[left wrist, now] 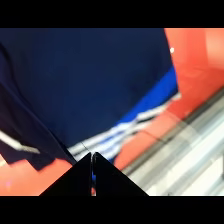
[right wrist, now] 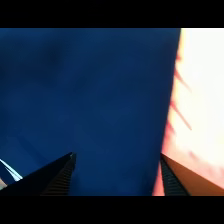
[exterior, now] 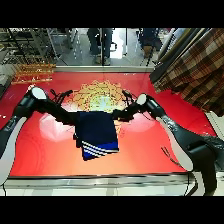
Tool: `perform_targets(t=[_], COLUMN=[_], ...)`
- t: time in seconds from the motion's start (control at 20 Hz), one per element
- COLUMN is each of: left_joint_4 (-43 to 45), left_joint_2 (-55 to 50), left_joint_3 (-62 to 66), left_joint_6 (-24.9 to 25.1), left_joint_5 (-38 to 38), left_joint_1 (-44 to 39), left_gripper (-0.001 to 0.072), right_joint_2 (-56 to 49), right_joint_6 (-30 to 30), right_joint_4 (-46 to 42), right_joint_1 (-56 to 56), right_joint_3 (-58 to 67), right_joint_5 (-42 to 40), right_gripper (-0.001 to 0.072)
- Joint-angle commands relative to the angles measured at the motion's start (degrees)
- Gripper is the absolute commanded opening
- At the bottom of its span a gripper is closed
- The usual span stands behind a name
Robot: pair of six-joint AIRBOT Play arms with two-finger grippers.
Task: Fold the clothes and pants, and hang the long-sleeved shirts on hangers.
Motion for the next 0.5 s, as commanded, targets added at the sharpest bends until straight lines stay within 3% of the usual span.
perform_targets(t=[0.0,0.2,0.45], left_joint_4=[0.2,-0.4,-0.4], left_joint_2=[-4.4,-10.1,-14.1], left_joint_3=[-0.2,-0.2,-0.2], left_joint_6=[1.4,2.7,2.4], left_joint_5=[5.2,7.6,7.7], left_joint_1=[-0.1,-0.2,-0.1], left_gripper=[0.0015,0.0014,0.0014], right_joint_2=[0.6,-2.4,-6.9], right_joint_6=[-4.1,-5.4,-10.7], right_joint_4=[4.5,7.4,20.3], right_joint_1=[-1.6,-2.4,-0.7], right_joint_3=[-8.3,-8.3,-7.5], right_joint_5=[-1.0,-1.6,-2.1], right_gripper=[0.0645,0.0645,0.0635])
